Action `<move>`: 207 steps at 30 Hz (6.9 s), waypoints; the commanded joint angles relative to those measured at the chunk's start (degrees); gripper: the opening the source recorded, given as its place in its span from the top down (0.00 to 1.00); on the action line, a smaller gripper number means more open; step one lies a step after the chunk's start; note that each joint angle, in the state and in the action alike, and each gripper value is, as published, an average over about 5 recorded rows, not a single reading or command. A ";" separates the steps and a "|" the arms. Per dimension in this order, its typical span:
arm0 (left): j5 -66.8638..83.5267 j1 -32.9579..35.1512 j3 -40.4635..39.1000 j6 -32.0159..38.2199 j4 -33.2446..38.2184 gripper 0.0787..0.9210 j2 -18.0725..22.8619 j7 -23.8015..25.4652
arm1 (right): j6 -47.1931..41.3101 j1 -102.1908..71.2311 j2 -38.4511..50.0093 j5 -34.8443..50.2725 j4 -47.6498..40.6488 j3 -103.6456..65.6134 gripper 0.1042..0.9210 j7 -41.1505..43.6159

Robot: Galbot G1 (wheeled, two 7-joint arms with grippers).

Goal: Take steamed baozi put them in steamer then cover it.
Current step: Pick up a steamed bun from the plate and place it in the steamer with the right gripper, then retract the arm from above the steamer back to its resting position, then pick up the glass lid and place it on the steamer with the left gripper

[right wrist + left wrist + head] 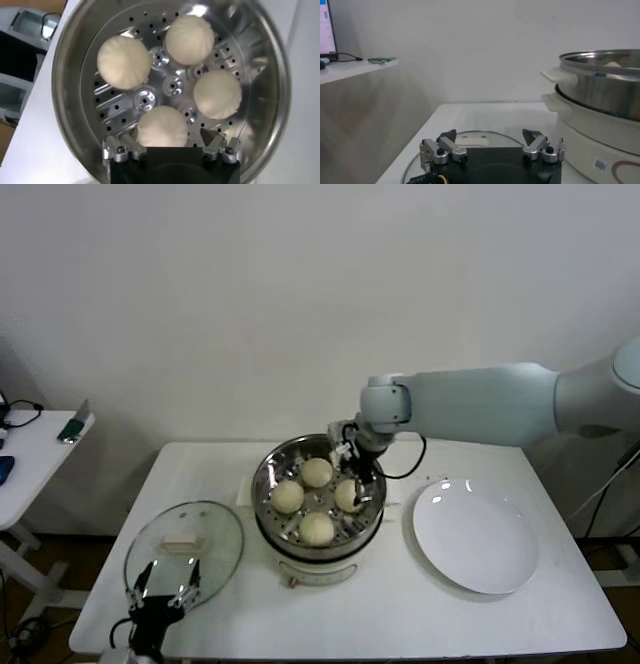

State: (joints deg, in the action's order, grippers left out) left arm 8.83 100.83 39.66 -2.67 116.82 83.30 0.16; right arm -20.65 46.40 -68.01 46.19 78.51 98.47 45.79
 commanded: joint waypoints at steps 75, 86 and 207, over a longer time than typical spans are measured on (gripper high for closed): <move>-90.00 -17.81 -2.05 5.43 -30.55 0.12 -7.08 -24.99 | 44.22 -141.89 2.19 -24.18 17.55 -135.81 0.12 -37.86; -92.00 -25.80 -2.70 2.58 -38.70 0.12 -7.08 -23.93 | 45.13 -143.12 0.87 -24.46 17.98 -136.73 0.12 -37.91; -103.75 -36.11 -38.87 -25.62 -11.48 0.93 4.83 12.79 | 49.34 -142.43 -0.86 -25.91 14.20 -136.14 0.12 -38.35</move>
State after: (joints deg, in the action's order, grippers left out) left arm -94.95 64.67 0.66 -28.22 105.68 88.32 13.10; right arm 28.58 -96.01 -68.79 20.37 92.62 -37.64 7.47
